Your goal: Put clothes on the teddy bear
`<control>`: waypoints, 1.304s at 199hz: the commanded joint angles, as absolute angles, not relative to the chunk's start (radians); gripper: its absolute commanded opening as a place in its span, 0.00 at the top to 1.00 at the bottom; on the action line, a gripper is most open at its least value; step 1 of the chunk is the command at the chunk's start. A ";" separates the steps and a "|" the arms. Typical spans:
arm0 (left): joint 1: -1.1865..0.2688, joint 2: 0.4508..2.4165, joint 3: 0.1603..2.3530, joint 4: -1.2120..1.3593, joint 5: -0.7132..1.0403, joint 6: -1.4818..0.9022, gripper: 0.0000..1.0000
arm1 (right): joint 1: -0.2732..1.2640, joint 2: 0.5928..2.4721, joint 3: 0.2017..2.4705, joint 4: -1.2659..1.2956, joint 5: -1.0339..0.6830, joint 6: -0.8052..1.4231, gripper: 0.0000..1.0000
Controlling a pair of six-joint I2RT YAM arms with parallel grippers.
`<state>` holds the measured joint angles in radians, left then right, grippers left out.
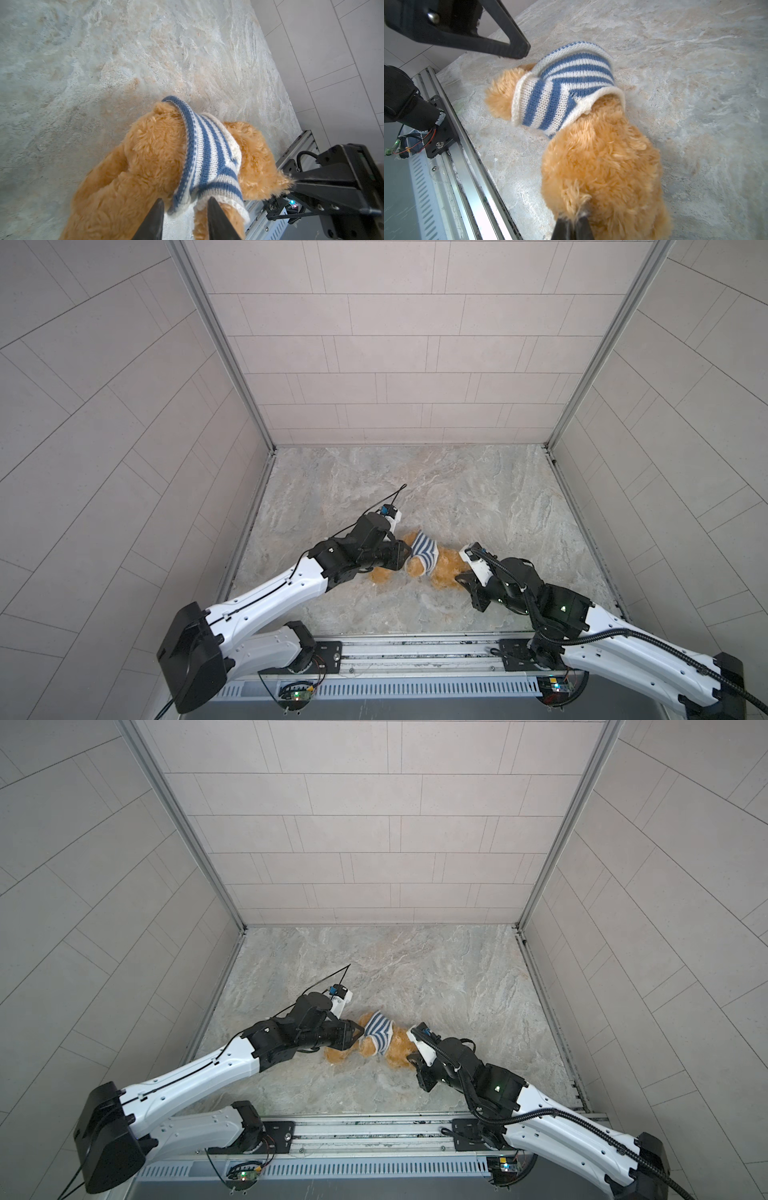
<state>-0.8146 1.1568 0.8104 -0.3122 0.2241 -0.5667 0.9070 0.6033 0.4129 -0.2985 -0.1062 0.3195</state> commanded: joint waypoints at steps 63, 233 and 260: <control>-0.830 1.224 0.817 -0.327 0.213 -0.546 0.85 | 0.926 0.595 0.451 -0.307 -0.056 0.306 1.00; -0.770 1.098 0.751 -0.340 0.328 -0.511 0.76 | 0.936 0.581 0.493 -0.366 -0.010 0.354 1.00; -0.775 0.998 0.770 -0.440 0.290 -0.485 0.62 | 0.937 0.583 0.497 -0.364 -0.009 0.350 1.00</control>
